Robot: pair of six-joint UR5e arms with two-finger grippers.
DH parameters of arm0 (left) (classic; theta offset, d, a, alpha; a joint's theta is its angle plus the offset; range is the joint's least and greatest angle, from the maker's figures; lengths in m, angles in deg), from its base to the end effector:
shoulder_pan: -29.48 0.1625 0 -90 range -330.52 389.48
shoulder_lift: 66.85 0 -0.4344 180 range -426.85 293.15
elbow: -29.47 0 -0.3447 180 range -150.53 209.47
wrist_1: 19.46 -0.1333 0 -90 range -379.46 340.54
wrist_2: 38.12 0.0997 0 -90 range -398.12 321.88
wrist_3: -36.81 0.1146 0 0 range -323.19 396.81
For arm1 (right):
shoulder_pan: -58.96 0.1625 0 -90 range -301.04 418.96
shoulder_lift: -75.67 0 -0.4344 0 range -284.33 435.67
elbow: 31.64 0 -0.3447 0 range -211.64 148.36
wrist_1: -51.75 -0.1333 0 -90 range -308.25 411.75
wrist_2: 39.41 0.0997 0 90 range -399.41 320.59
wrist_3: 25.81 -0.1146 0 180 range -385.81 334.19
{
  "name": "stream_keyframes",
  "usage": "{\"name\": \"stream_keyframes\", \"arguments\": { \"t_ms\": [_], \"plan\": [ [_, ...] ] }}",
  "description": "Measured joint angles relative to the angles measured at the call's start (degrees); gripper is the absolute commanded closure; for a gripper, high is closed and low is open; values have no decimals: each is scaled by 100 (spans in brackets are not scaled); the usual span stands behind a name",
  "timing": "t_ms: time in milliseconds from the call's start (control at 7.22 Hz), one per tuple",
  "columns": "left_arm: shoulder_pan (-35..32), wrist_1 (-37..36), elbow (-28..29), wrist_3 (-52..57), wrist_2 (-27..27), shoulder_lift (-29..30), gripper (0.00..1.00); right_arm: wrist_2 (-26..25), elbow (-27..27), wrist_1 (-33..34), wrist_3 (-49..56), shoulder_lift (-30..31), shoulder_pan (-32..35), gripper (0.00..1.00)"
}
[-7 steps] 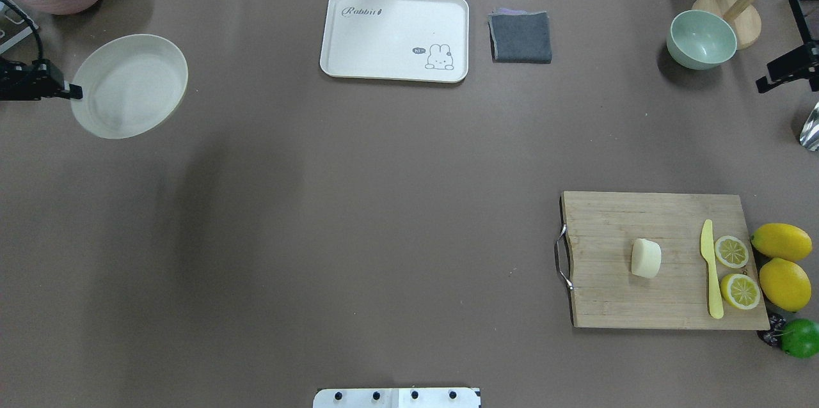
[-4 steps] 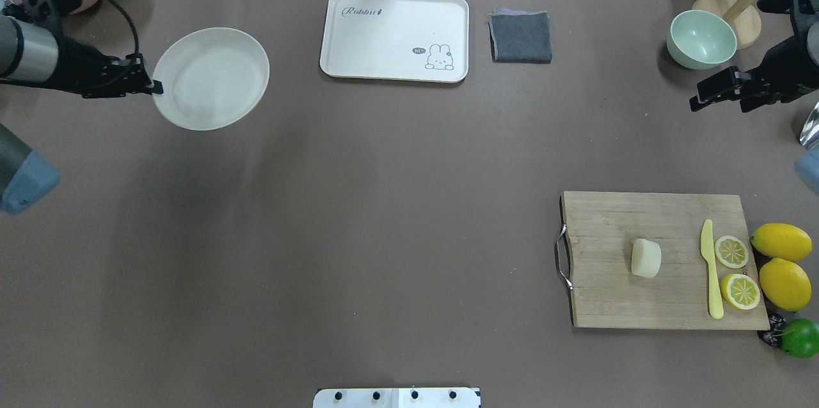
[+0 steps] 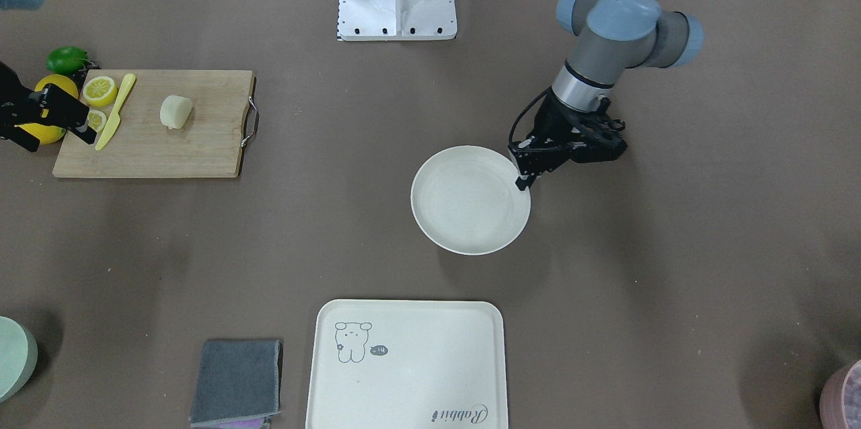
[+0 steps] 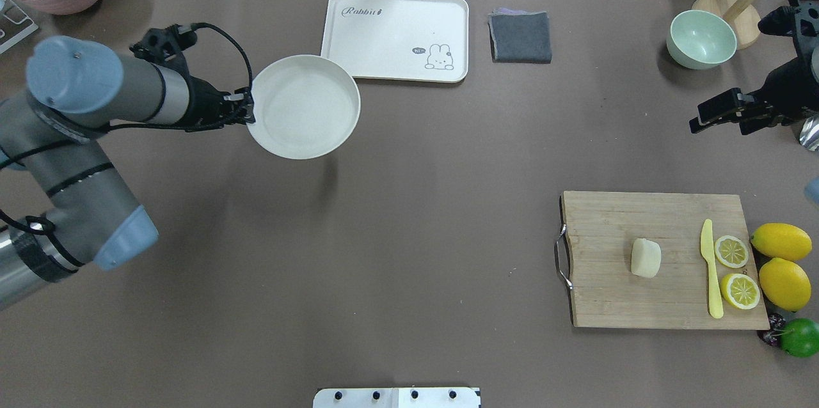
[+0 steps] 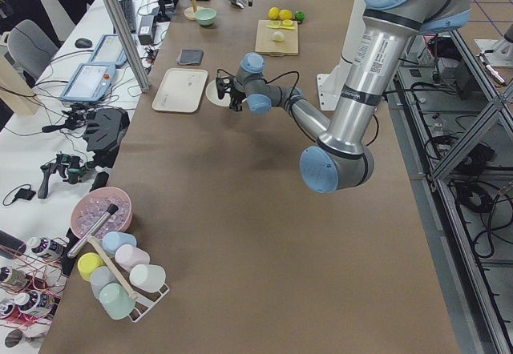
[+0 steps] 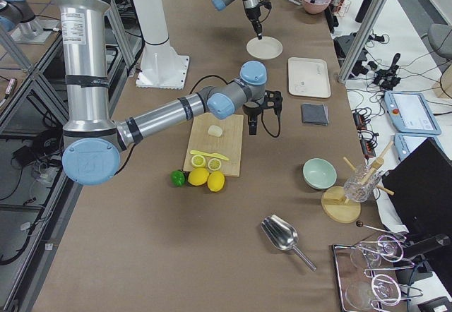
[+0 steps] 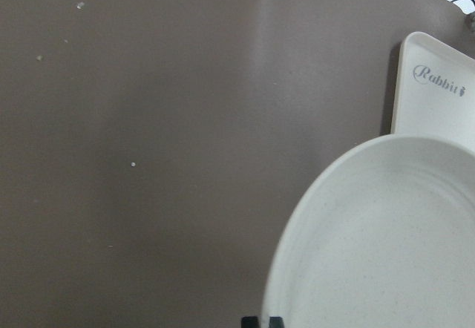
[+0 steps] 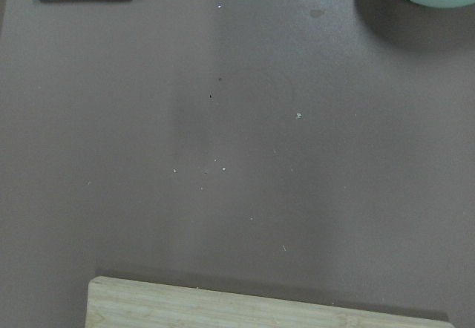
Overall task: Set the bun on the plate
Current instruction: 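Lift the plate with the left gripper toward table center while right arm approaches board, then lower the plate at center and release it while right gripper descends to bun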
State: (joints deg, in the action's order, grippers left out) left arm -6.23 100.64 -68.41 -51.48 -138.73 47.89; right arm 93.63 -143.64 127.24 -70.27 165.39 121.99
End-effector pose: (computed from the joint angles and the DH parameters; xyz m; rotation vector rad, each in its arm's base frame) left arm 0.4363 -0.4518 0.3342 0.1942 1.0962 -0.4302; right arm -0.1555 -0.4270 0.4736 0.0730 -0.9428 0.0411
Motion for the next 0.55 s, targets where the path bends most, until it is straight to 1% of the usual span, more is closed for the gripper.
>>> {"name": "stream_keyframes", "arguments": {
  "t_ms": [277, 415, 554],
  "plan": [
    [714, -747, -25, -406, 724, 580, 100, -83, -207, -26, -549, 100, -158, 0],
    [989, -886, -5, -473, 970, 681, 100, -171, -286, -31, -764, 121, -297, 0],
    [1134, -933, 62, -497, 1087, 711, 100, -247, -351, -35, -966, 128, -469, 0]
  ]
}}
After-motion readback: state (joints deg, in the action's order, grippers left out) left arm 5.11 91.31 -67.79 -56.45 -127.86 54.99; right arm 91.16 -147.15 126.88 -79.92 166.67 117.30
